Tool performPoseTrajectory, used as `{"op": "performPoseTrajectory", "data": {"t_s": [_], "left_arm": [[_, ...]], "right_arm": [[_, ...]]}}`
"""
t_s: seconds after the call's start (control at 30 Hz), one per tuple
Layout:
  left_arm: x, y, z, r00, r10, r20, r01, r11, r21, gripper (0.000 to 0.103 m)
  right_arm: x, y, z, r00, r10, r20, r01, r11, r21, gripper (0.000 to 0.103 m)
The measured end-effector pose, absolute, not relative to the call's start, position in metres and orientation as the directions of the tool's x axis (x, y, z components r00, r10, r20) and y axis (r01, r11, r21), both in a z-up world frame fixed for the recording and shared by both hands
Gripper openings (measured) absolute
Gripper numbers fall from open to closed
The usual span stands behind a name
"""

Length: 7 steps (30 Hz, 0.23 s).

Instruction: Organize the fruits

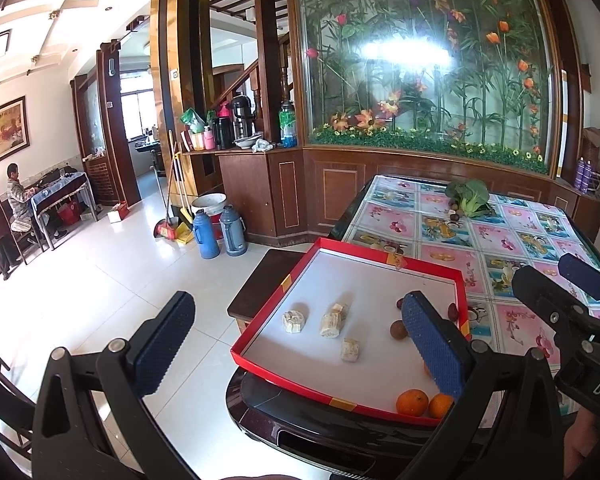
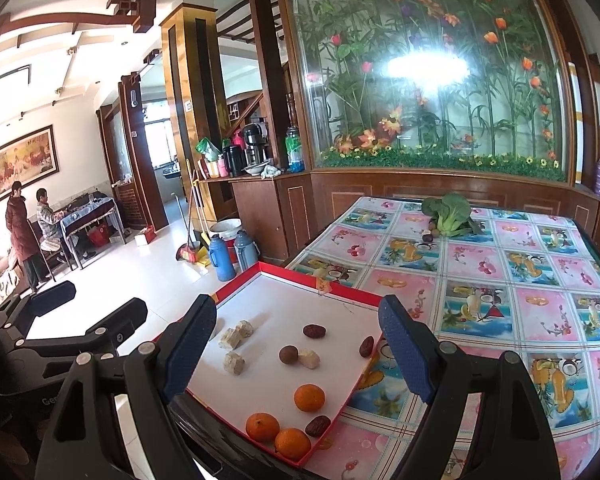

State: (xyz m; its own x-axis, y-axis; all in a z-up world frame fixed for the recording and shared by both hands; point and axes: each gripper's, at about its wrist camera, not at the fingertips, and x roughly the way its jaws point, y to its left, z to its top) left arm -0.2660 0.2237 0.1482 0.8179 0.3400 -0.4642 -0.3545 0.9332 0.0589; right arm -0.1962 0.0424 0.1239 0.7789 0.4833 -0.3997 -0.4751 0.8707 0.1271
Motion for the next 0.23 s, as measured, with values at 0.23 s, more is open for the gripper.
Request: {"op": "performPoseTrajectory", "data": {"t_s": [0.23], "left_arm": [[-0.262,0.2252,0.147,0.817,0.334,-0.469,-0.349,0.935,0.059,0.103]], "right_arm": [[-0.1963,0.042,0.1241,0.78,0.482,-0.4,-0.473,0.872,0.127,0.083]]}}
